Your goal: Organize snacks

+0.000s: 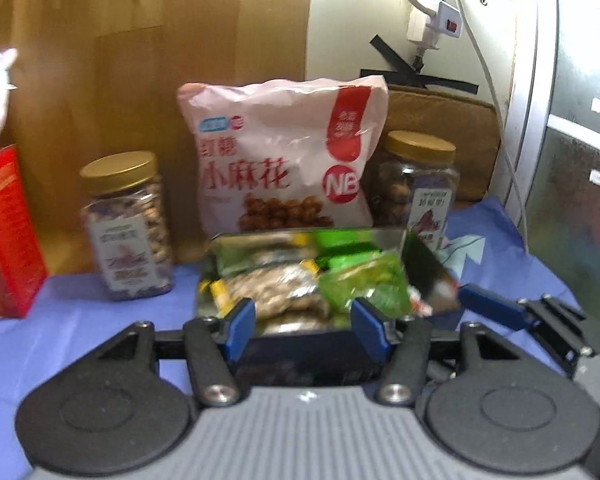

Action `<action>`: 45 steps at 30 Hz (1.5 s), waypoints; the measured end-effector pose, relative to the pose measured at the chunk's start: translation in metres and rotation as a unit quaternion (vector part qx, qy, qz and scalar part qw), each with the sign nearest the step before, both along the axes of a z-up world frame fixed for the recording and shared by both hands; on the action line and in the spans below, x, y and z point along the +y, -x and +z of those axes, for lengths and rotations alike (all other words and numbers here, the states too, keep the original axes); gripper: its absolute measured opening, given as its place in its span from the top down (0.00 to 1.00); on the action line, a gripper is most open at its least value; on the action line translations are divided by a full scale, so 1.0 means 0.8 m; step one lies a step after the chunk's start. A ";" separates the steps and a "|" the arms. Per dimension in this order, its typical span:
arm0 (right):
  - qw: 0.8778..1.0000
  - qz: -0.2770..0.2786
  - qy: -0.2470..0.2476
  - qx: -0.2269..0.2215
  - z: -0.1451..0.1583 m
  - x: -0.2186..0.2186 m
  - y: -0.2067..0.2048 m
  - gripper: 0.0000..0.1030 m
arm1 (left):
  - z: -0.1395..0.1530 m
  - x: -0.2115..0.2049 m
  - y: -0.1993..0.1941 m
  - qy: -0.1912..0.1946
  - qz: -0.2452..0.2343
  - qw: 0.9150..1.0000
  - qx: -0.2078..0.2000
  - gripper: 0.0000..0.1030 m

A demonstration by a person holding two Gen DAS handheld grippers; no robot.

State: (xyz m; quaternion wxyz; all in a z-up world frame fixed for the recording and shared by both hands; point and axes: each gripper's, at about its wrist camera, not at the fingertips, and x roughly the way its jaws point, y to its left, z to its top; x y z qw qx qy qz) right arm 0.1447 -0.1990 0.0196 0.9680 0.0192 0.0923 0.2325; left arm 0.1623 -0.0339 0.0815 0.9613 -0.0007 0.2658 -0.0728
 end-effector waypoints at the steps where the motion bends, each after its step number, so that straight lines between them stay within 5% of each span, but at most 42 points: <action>1: 1.000 -0.003 -0.002 0.004 -0.001 -0.001 0.007 0.28 | -0.003 0.002 0.007 -0.004 0.007 1.000 0.001 0.47; 10: 0.995 -0.063 -0.045 0.069 -0.020 0.000 0.062 0.27 | -0.050 0.024 0.054 -0.027 0.054 0.997 0.049 0.41; 18: 0.988 -0.106 -0.068 0.090 -0.045 0.010 0.087 0.27 | -0.077 0.033 0.087 -0.034 0.058 0.997 0.042 0.40; 25: 0.990 -0.117 -0.060 0.045 -0.043 0.015 0.103 0.24 | -0.110 0.040 0.089 -0.038 0.073 0.996 0.047 0.40; 33: 0.989 -0.127 -0.063 0.041 -0.043 0.013 0.104 0.21 | -0.106 0.033 0.107 -0.058 0.074 0.996 0.000 0.38; 37: 0.989 -0.130 -0.063 0.035 -0.043 0.014 0.108 0.19 | -0.103 0.031 0.115 -0.065 0.077 0.995 -0.019 0.27; 45: 0.989 -0.129 -0.063 0.035 -0.043 0.014 0.109 0.19 | -0.103 0.032 0.117 -0.063 0.077 0.995 -0.025 0.27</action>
